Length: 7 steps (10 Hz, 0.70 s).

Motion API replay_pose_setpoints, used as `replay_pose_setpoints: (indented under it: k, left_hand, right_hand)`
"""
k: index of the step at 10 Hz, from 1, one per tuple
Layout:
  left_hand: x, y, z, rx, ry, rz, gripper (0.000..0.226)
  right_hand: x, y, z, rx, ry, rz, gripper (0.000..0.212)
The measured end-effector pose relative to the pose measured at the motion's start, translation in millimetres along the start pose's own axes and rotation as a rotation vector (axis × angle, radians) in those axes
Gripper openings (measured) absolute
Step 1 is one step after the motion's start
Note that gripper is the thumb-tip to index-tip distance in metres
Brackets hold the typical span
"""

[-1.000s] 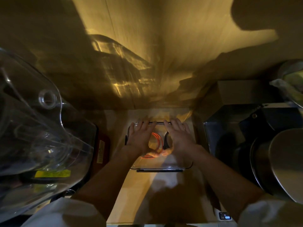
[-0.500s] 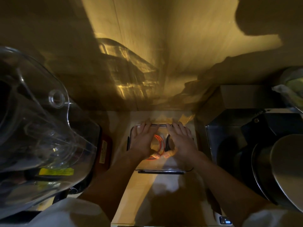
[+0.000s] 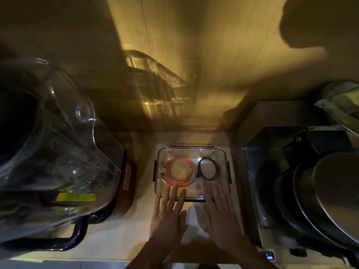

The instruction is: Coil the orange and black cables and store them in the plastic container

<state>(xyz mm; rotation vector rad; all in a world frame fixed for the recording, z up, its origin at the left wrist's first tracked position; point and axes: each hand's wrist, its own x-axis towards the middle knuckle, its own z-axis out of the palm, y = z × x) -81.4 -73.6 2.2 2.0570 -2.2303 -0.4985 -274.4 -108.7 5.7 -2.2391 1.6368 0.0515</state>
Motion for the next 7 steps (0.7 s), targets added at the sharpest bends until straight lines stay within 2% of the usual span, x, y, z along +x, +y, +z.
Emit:
replay_pose_setpoints:
  k: [1,3,4,5,6,7]
  left_hand:
    - [8,-1,-7,0.033,-0.043,-0.02,0.06]
    - [35,-2,-22,0.039,-0.119,-0.044,0.058]
    - [50,-3,-32,0.054,-0.163,-0.036,0.065]
    - [62,-2,-44,0.04,-0.194,-0.041,0.062]
    - [69,-5,-57,0.018,-0.191,-0.013,0.058]
    - [75,-5,-79,-0.079,-0.063,-0.015,0.039]
  right_hand:
    - [9,1,-7,-0.03,-0.014,0.001,0.066]
    - [36,-1,-21,-0.076,-0.069,0.035,0.067]
    - [48,0,-33,-0.066,-0.076,-0.004,0.071]
    - [59,-1,-47,-0.083,-0.118,-0.011,0.069]
    - [68,-6,-61,-0.062,-0.182,0.023,0.063]
    - [76,-13,-80,-0.018,-0.087,0.001,0.037]
